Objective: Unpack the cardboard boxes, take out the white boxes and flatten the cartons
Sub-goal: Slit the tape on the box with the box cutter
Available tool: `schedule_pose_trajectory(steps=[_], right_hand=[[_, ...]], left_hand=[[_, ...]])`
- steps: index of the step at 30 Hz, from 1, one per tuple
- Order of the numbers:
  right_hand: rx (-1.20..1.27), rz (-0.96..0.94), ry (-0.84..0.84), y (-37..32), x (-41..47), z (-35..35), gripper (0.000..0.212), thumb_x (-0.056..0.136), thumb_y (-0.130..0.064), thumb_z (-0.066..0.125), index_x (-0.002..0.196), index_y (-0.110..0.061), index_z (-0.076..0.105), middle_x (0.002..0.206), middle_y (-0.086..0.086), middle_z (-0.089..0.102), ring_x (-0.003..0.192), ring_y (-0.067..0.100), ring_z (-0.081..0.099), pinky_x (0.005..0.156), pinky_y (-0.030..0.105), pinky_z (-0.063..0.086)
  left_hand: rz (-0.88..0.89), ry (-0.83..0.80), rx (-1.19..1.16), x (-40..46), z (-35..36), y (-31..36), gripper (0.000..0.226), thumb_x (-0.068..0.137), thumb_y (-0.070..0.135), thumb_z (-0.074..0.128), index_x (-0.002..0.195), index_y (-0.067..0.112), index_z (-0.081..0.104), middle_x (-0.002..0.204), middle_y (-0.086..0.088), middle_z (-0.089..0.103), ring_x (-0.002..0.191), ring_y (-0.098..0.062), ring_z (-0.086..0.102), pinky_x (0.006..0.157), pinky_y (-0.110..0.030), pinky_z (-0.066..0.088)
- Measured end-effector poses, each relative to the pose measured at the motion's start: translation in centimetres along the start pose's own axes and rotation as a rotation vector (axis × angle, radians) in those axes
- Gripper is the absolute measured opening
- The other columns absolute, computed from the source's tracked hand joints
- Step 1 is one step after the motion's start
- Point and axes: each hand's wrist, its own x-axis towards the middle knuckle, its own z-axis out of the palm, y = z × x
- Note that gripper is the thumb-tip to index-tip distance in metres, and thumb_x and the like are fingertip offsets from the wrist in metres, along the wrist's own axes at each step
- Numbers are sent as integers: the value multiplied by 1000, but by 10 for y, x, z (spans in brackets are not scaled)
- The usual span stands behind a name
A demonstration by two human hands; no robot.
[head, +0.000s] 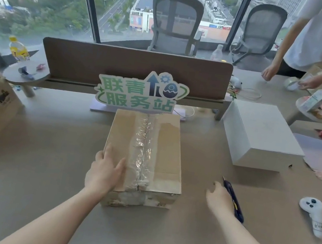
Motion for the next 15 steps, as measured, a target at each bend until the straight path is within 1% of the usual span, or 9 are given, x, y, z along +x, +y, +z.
schedule_pose_trajectory(steps=[2, 4, 6, 9, 10, 12, 13, 15], right_hand=[[-121, 44, 23, 22, 15, -1, 54, 93, -21, 48, 146, -20, 39, 146, 7, 44, 122, 33, 51, 91, 37, 47], [-207, 102, 18, 39, 28, 3, 59, 92, -16, 44, 149, -21, 31, 147, 12, 39, 126, 36, 44, 99, 42, 42], [-224, 155, -13, 51, 40, 7, 62, 92, -15, 42, 152, -23, 25, 145, 16, 40, 129, 37, 40, 103, 45, 41], [-231, 157, 9, 62, 49, 15, 64, 93, -10, 41, 152, -24, 23, 139, 18, 47, 127, 37, 44, 101, 46, 43], [-254, 142, 42, 63, 48, 17, 62, 92, -8, 42, 151, -22, 27, 134, 19, 49, 124, 37, 46, 100, 45, 43], [-263, 138, 95, 67, 51, 21, 47, 93, -9, 45, 140, -13, 44, 124, 20, 52, 117, 38, 51, 97, 43, 45], [-242, 153, 94, 68, 53, 23, 40, 93, -11, 47, 132, -10, 50, 121, 20, 53, 114, 38, 53, 95, 42, 46], [-169, 173, 52, 66, 55, 24, 35, 93, -18, 50, 127, -11, 54, 117, 19, 58, 109, 38, 58, 91, 41, 48]], left_hand=[[17, 42, 93, -3, 4, -1, 64, 95, 57, 37, 150, 32, 15, 148, -12, 34, 119, -38, 53, 89, -48, 48], [13, 76, 140, -6, 7, 0, 63, 96, 58, 34, 150, 32, 16, 147, -12, 34, 118, -38, 53, 87, -47, 47], [2, 85, 160, -7, 9, 2, 63, 96, 57, 33, 151, 32, 15, 147, -11, 35, 117, -38, 53, 86, -46, 46], [-1, 102, 174, -8, 9, 3, 64, 96, 58, 32, 151, 33, 14, 146, -11, 36, 117, -37, 54, 85, -46, 46], [-2, 106, 177, -8, 9, 2, 64, 96, 59, 32, 151, 33, 14, 146, -11, 36, 117, -37, 54, 85, -45, 46], [-9, 106, 183, -9, 9, 3, 64, 95, 60, 31, 152, 34, 14, 145, -11, 37, 118, -36, 54, 85, -46, 47], [-12, 107, 184, -10, 9, 3, 65, 95, 60, 31, 152, 34, 14, 144, -10, 38, 118, -35, 54, 85, -45, 48], [-13, 112, 181, -11, 9, 3, 64, 94, 61, 31, 151, 36, 16, 142, -10, 40, 116, -34, 55, 83, -45, 49]])
